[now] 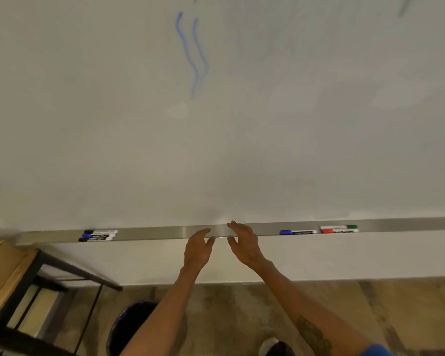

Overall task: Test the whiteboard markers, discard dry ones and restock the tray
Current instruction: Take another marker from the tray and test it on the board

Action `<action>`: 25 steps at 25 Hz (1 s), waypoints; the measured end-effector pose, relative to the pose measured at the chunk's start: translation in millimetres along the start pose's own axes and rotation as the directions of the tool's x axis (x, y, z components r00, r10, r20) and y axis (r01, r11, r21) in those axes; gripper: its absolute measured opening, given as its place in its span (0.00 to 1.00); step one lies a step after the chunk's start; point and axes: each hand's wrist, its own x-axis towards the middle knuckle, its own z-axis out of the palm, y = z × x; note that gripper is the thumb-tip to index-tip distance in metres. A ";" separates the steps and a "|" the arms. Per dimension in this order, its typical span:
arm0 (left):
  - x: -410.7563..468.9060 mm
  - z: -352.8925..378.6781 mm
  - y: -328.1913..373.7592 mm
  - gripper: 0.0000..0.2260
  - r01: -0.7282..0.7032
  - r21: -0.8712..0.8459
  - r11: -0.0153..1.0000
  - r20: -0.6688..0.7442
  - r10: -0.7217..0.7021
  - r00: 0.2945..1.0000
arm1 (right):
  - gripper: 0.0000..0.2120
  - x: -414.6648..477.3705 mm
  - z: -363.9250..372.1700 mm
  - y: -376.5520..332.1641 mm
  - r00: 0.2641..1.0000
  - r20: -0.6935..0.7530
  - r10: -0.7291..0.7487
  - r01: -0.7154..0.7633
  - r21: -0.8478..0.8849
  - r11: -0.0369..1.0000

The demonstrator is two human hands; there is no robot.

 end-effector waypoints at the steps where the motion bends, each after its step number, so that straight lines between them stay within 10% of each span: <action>1: -1.4 13.2 13.5 0.18 -0.012 -0.002 1.000 0.024 0.012 1.000 | 0.21 -4.2 -13.7 13.7 0.999 -0.033 0.032 -0.032 0.008 0.999; 14: 16.5 217.1 218.9 0.14 -0.106 -0.054 0.993 0.230 0.116 0.966 | 0.20 -21.1 -210.2 234.4 0.915 -0.155 0.373 -0.372 0.033 0.928; 25: 33.0 333.0 264.0 0.12 0.206 -0.137 0.969 0.292 -0.159 0.943 | 0.20 2.2 -266.7 352.1 0.791 -0.071 0.607 -0.599 0.111 0.793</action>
